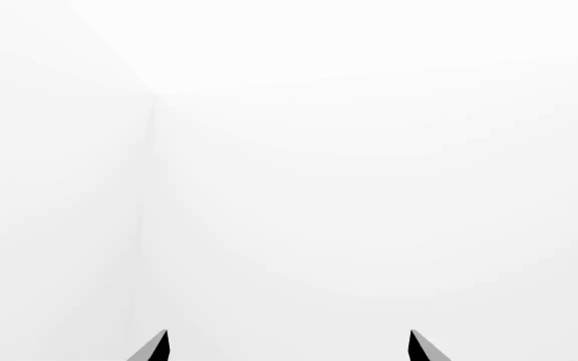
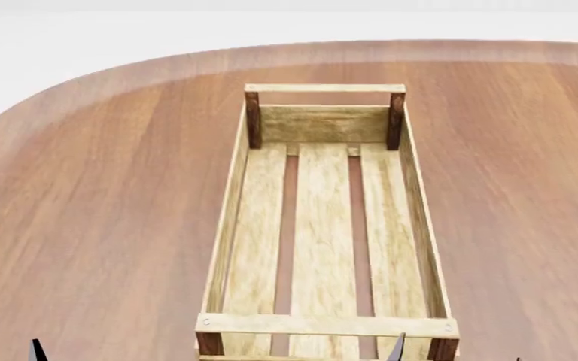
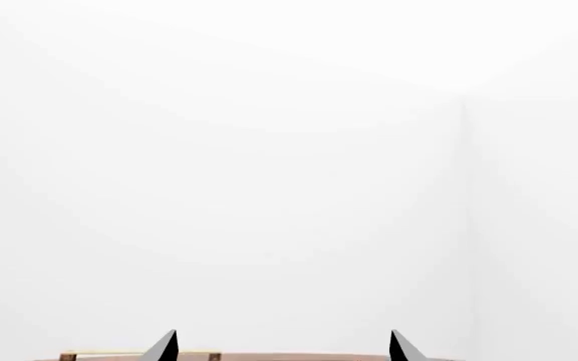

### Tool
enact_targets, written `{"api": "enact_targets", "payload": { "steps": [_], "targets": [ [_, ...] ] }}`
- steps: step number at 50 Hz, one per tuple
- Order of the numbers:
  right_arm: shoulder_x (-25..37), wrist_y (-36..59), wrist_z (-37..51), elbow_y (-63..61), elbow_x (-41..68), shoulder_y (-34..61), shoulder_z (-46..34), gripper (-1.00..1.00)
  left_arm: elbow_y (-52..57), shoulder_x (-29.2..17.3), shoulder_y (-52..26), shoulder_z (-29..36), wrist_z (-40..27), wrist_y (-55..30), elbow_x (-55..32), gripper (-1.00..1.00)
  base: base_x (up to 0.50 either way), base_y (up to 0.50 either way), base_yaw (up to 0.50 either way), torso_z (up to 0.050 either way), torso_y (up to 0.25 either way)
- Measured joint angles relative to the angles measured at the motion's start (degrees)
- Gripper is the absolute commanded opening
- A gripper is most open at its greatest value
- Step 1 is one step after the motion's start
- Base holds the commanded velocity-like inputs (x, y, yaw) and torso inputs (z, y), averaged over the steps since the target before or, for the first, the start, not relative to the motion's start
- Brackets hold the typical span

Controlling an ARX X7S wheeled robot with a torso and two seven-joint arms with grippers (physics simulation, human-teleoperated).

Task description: Pick up the cream cheese and put it in the tray.

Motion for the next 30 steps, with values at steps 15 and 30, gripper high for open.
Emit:
{"api": "enact_targets", "payload": {
  "steps": [15,30],
  "targets": [
    [0.95,0.24,-0.93,-0.31,3.01,0.14,-0.9,1.0,-0.25,-0.31,-0.18,0.51,-0.58,0.02,0.21,1.0,0.13,0.0,0.0,0.0,0.0],
    [1.48,0.38,-0.92,-0.57,3.71,0.12,-1.54,1.0,-0.13,-0.66,-0.19,0.92,-1.16,0.0,0.23,1.0,0.13,0.0,0.0,0.0,0.0]
  ]
}}
